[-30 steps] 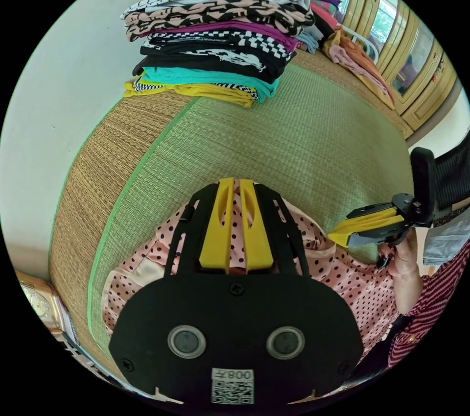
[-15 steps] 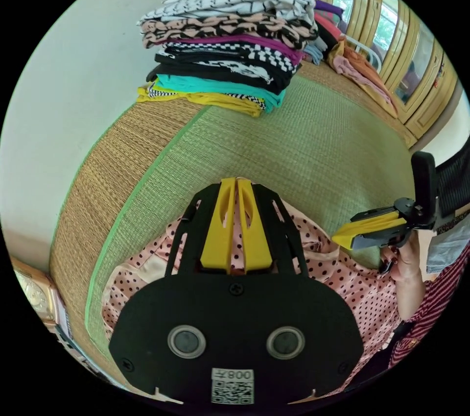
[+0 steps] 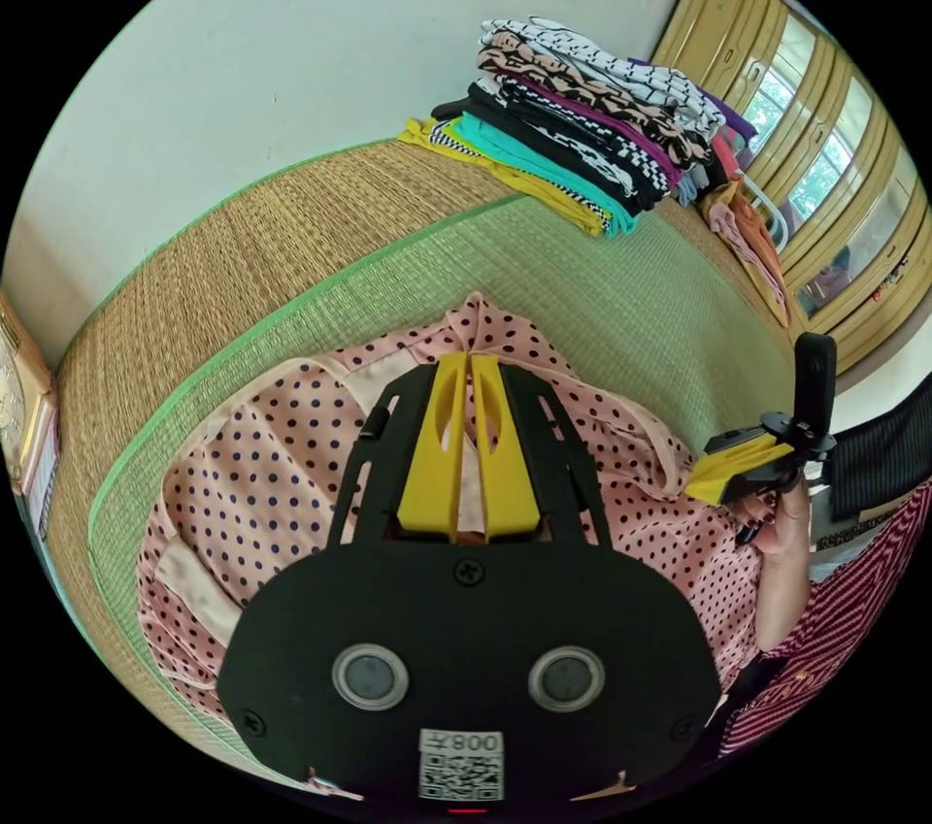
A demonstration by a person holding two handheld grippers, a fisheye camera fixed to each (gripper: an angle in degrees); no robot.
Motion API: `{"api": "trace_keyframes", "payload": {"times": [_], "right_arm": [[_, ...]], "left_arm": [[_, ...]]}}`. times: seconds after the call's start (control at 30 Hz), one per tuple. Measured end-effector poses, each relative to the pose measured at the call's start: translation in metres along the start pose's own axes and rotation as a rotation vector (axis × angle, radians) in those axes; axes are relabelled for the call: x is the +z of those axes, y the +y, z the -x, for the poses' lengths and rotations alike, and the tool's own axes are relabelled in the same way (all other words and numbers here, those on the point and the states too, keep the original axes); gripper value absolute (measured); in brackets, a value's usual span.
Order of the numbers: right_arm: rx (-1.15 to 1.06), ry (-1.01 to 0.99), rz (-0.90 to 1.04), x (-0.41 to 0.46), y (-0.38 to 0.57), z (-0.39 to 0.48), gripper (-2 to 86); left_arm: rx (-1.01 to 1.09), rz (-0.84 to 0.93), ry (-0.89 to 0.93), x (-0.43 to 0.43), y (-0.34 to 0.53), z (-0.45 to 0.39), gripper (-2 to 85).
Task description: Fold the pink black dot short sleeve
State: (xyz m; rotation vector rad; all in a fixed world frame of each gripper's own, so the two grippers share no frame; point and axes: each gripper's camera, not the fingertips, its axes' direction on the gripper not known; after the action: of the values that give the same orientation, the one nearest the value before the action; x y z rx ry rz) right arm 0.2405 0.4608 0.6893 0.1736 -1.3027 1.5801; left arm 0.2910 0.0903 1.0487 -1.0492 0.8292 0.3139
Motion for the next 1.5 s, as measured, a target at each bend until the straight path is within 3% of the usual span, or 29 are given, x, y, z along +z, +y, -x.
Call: {"api": "trace_keyframes", "payload": {"times": [0.3, 0.73, 0.87, 1.03, 1.23, 1.3, 1.5], "right_arm": [[0.037, 0.057, -0.104, -0.021, 0.002, -0.016, 0.1], [0.057, 0.109, 0.191, 0.033, -0.025, -0.054, 0.1], [0.056, 0.104, 0.214, 0.037, -0.031, -0.068, 0.1], [0.056, 0.096, 0.204, 0.032, -0.037, -0.084, 0.1], [0.048, 0.079, 0.113, 0.009, -0.044, -0.104, 0.2], [0.073, 0.082, 0.125, 0.014, -0.045, -0.120, 0.2], [0.106, 0.071, 0.165, 0.025, -0.051, -0.159, 0.1]], "left_arm": [[-0.010, 0.013, -0.007, -0.006, 0.007, 0.014, 0.9], [-0.056, -0.156, 0.085, -0.065, 0.032, 0.028, 5.4], [-0.024, -0.134, 0.087, -0.069, 0.032, 0.023, 5.5], [-0.026, 0.016, 0.061, -0.052, 0.027, 0.031, 4.4], [-0.036, -0.033, 0.089, -0.077, 0.033, 0.040, 3.2], [-0.025, 0.035, 0.090, -0.074, 0.033, 0.043, 3.0], [-0.037, -0.050, 0.122, -0.131, 0.052, 0.057, 3.5]]}}
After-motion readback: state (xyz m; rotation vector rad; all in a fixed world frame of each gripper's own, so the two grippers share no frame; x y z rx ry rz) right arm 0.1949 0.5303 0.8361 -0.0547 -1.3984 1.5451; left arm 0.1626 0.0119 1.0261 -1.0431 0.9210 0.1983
